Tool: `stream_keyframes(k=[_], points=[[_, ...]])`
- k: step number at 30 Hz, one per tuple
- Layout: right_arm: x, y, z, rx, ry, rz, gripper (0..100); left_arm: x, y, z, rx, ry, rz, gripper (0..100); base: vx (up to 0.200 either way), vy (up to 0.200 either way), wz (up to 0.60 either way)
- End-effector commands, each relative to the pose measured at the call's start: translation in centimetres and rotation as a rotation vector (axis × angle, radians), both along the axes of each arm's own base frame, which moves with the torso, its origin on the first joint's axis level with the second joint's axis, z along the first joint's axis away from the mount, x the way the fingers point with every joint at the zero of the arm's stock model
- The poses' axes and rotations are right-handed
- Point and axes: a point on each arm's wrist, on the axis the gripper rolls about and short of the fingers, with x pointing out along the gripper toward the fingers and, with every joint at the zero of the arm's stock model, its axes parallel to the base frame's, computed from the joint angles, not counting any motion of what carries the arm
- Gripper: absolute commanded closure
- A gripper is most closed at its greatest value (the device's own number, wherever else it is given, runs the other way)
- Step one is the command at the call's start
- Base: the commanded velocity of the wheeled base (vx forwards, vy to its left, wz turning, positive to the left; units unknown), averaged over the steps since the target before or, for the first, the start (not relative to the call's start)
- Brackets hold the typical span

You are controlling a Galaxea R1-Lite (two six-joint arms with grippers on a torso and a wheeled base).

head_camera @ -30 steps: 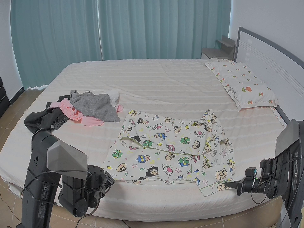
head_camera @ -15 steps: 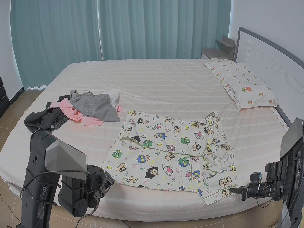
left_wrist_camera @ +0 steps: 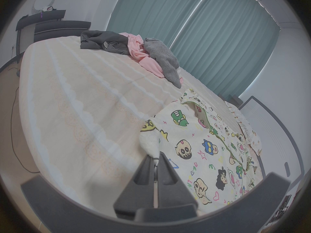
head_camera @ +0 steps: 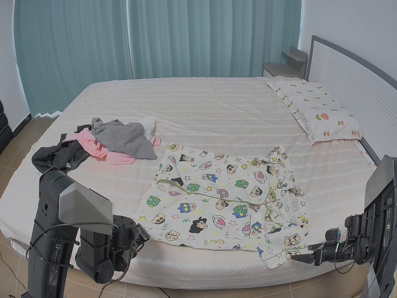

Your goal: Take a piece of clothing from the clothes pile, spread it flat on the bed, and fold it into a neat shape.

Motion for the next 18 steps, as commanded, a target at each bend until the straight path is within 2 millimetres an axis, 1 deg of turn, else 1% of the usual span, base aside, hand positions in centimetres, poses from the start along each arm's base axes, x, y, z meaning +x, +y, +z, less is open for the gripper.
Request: stream_keyframes(k=[1, 2, 3, 11, 18], points=[[0.11, 0.09, -0.3, -0.008, -0.01, 0.011, 0, 0.08, -0.05, 0.14, -0.006, -0.015, 0.0, 100, 0.0, 0.0, 0.0], [0.08, 0.1, -0.29, -0.007, -0.009, 0.012, 0, 0.08, -0.04, 0.14, -0.007, -0.015, 0.002, 100, 0.0, 0.0, 0.0], [0.01, 0.1, -0.25, -0.008, -0.009, 0.013, 100, 0.08, -0.05, 0.14, -0.008, -0.015, 0.0, 100, 0.0, 0.0, 0.0], [-0.02, 0.14, -0.01, -0.013, -0.02, 0.02, 100, 0.08, -0.05, 0.14, -0.008, -0.015, 0.0, 100, 0.0, 0.0, 0.0], [-0.45, 0.14, 0.36, -0.017, -0.019, 0.024, 100, 0.04, -0.02, 0.14, -0.003, -0.014, 0.001, 100, 0.0, 0.0, 0.0]])
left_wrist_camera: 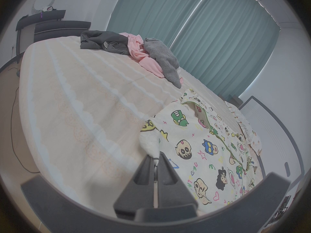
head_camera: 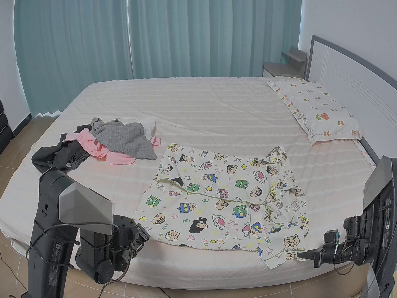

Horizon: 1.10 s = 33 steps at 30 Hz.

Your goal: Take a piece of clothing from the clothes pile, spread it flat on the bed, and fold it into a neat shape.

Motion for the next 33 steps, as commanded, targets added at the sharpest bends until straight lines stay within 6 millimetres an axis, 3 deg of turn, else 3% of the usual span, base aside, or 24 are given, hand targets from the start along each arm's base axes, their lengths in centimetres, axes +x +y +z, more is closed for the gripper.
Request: stream_keyframes(k=[1, 10, 18, 33], points=[[-0.2, 0.0, 0.5, -0.003, -0.022, 0.006, 100, 0.0, 0.0, 0.1, -0.002, -0.015, 0.004, 100, 0.0, 0.0, 0.0], [-0.7, -1.0, 0.8, 0.001, 0.016, -0.041, 100, -0.1, -0.8, 1.4, -0.001, -0.061, 0.004, 100, 0.0, 0.0, 0.0], [-2.1, -0.9, 2.4, 0.001, 0.092, -0.01, 100, -0.4, -1.1, 2.0, 0.048, -0.069, -0.04, 100, 0.0, 0.0, 0.0], [-5.5, -1.3, 3.8, -0.048, 0.207, 0.093, 100, -3.5, -0.4, 3.4, 0.136, -0.014, -0.113, 100, 0.0, 0.0, 0.0]])
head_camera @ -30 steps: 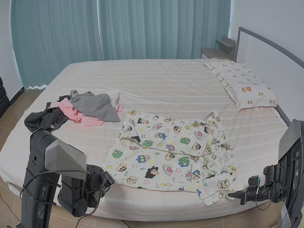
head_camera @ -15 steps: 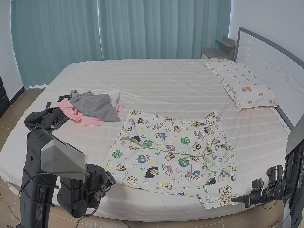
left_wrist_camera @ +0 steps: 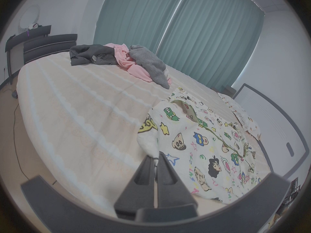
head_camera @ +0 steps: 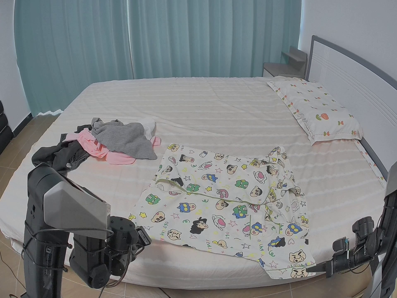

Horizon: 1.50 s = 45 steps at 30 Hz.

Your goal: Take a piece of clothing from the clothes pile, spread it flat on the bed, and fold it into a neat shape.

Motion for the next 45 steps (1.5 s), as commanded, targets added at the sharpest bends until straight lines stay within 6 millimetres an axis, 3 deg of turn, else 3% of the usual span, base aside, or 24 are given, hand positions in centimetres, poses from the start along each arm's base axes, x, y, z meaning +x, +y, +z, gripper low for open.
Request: stream_keyframes(k=[1, 24, 37, 45], points=[[-1.2, -0.5, 0.8, -0.03, -0.02, 0.026, 100, -1.1, 0.2, 0.9, 0.008, -0.001, -0.017, 100, 0.0, 0.0, 0.0], [-5.6, 0.3, 4.0, -0.01, 0.07, 0.135, 100, -7.0, 0.0, 0.4, 0.12, 0.169, -0.162, 100, 0.0, 0.0, 0.0], [-6.9, 0.6, 4.6, -0.036, 0.172, 0.141, 100, -7.4, -0.2, 0.4, 0.136, 0.176, -0.184, 100, 0.0, 0.0, 0.0], [-7.0, 0.6, 4.6, -0.075, 0.183, 0.142, 100, -8.7, 0.5, 1.3, 0.238, 0.285, -0.235, 100, 0.0, 0.0, 0.0]])
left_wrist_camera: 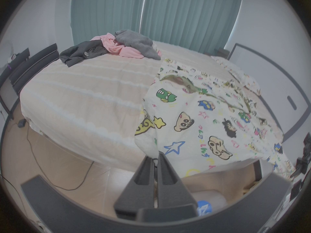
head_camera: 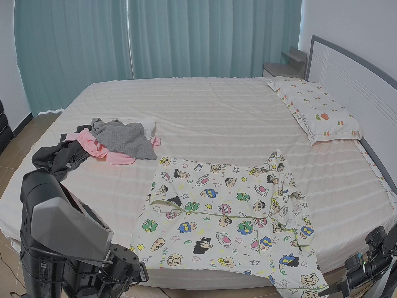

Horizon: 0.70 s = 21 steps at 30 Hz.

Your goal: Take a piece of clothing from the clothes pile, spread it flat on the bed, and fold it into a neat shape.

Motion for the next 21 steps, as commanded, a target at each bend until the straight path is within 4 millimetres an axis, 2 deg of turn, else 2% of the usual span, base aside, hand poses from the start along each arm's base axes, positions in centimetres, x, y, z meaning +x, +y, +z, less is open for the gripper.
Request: stream_keyframes(k=[1, 12, 18, 21], points=[[-0.5, 0.1, 0.0, -0.025, 0.02, 0.003, 100, -0.9, 0.3, 1.1, 0.021, 0.022, -0.025, 100, 0.0, 0.0, 0.0], [-0.5, 0.1, 0.1, -0.058, 0.014, 0.012, 100, -1.5, 0.6, 1.2, 0.034, 0.108, -0.1, 100, 0.0, 0.0, 0.0], [-0.5, 0.3, 1.0, -0.018, -0.104, 0.008, 100, -0.1, 0.0, 1.5, -0.003, 0.05, -0.082, 100, 0.0, 0.0, 0.0], [-0.7, 0.3, 1.8, -0.012, -0.18, -0.009, 100, 0.6, 0.0, 2.4, -0.035, 0.003, -0.065, 100, 0.0, 0.0, 0.0]])
